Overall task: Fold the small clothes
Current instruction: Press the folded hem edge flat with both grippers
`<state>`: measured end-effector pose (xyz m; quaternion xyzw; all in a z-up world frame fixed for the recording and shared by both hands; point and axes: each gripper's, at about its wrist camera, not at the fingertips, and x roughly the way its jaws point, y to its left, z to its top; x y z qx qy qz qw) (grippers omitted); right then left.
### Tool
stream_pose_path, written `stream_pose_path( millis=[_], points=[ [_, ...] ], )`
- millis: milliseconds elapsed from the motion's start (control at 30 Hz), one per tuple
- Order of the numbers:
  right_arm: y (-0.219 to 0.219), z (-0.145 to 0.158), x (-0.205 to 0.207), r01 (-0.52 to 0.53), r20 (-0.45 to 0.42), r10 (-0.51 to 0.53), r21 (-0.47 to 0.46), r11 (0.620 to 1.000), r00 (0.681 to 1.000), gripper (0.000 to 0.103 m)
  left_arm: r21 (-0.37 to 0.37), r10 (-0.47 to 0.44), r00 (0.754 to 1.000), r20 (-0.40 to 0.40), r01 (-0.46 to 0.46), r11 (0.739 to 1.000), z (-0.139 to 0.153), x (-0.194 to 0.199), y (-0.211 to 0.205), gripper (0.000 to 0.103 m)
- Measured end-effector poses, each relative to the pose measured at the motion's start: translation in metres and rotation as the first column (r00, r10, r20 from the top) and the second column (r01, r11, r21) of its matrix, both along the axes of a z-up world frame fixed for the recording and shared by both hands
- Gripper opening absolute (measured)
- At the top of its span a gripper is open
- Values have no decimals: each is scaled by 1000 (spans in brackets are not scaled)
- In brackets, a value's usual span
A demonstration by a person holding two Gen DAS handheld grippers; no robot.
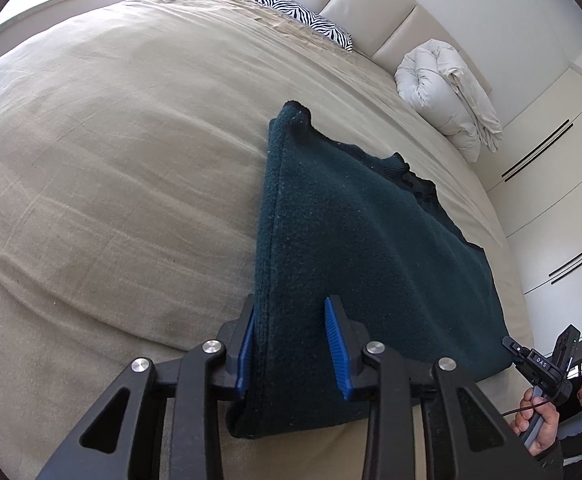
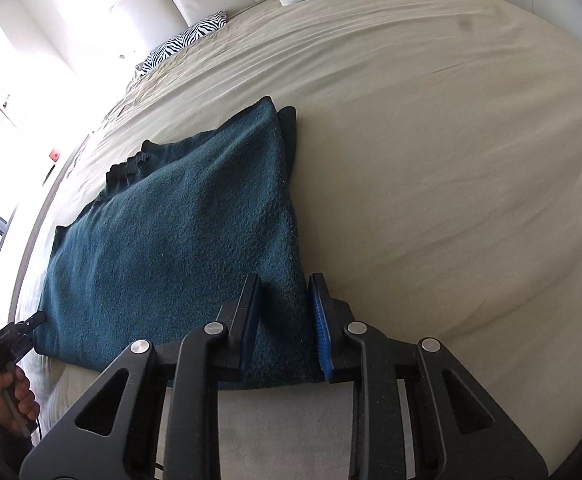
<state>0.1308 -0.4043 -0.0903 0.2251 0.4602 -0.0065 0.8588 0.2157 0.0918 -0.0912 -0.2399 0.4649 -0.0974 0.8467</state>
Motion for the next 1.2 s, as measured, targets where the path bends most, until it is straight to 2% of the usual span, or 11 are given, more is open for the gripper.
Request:
stream_pose_path(
  millis=[100,167,367,833,1000,1133,1200],
  points=[
    [-4,2,-2,13,8,-13,24,1000,1000,23,-1,3,1000,-2,-3,1000,-1,0,1,32],
    [-1,2,-3,7,3,-7,-4,1000,1000,11,1,-4,1000,-6,4,1000,-2,-1,0,22],
    [-2,6,-12,49,0,-49,12,999,999,8,32,-19,1000,-5,19,999,1,-2,-3,14],
    [-14,-15,-37,138,-8,-138,119,983,990,7,52,-35,999,-12,35,998,-9,-12,3,13],
    [-17,-23,-35,154,-13,-154,142,978,988,7,5,-23,1000,-4,23,1000,-14,-13,10,13],
    [-14,-20,-38,158,-5,-159,136,978,987,7,-3,-20,1000,-7,20,1000,-11,-15,13,13],
    [-13,-10,-44,169,7,-171,128,977,985,5,22,-25,1000,-3,25,999,-6,-16,11,13]
  ],
)
